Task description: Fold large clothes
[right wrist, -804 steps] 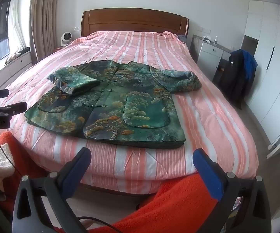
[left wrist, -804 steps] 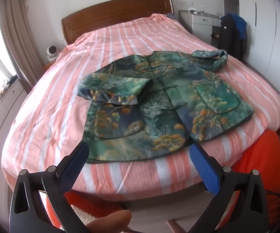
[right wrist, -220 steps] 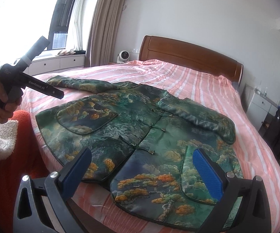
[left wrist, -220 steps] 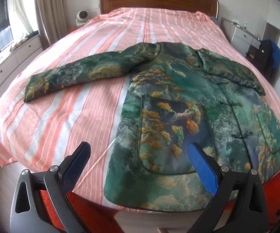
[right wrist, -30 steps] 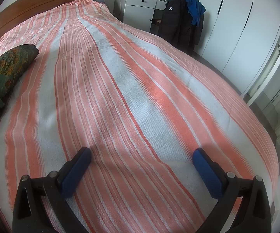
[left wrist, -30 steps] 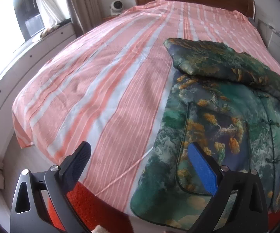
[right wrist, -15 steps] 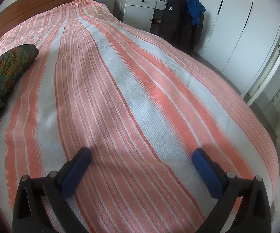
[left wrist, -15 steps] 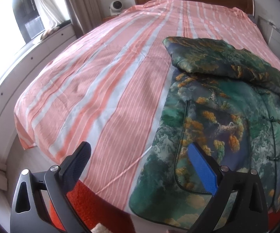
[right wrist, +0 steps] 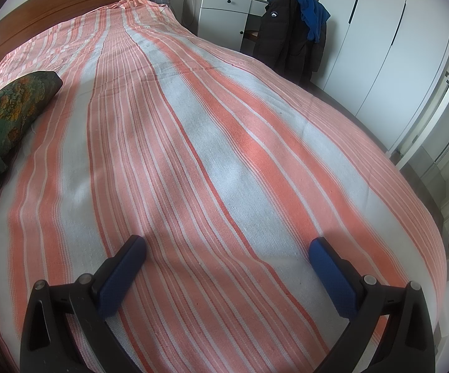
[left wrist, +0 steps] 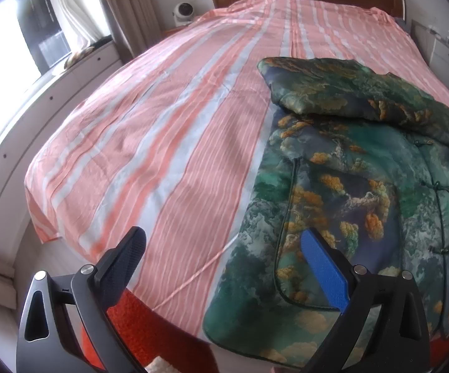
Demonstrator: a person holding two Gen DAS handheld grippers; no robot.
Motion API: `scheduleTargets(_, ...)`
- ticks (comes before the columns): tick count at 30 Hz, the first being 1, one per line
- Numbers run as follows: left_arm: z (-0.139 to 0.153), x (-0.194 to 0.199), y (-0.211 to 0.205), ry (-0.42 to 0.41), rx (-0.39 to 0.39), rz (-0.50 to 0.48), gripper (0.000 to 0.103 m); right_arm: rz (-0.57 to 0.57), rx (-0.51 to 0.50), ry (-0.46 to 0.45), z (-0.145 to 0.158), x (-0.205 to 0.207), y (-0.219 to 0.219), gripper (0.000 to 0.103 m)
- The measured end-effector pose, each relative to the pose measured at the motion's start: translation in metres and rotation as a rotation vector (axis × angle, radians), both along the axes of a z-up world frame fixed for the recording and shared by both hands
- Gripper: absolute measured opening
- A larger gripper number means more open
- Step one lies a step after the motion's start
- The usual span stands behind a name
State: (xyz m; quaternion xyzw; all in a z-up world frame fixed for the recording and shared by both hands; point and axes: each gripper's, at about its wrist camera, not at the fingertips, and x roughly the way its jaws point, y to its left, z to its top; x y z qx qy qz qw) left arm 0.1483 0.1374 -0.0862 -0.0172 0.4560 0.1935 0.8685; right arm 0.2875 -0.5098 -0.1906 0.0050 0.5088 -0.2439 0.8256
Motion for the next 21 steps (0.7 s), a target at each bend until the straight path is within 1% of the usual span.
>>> scheduleTargets(9,-0.004,0.002,-0.001,0.012,0.0,0.002,0.1,0.0,0.0,0.0,0.0,0.0,0.0,0.103)
scheduleTargets(14,-0.002,-0.002,0.0,-0.005,0.001,-0.002,0.1,0.0,0.0,0.0,0.0,0.0,0.0,0.103)
scheduleTargets(18,-0.009,-0.002,0.006,0.005,-0.027,0.003,0.1,0.0,0.0,0.0,0.0,0.0,0.0,0.103)
scheduleTargets(21,-0.011,-0.003,0.011,0.008,-0.031,-0.002,0.1,0.0,0.0,0.0,0.0,0.0,0.0,0.103)
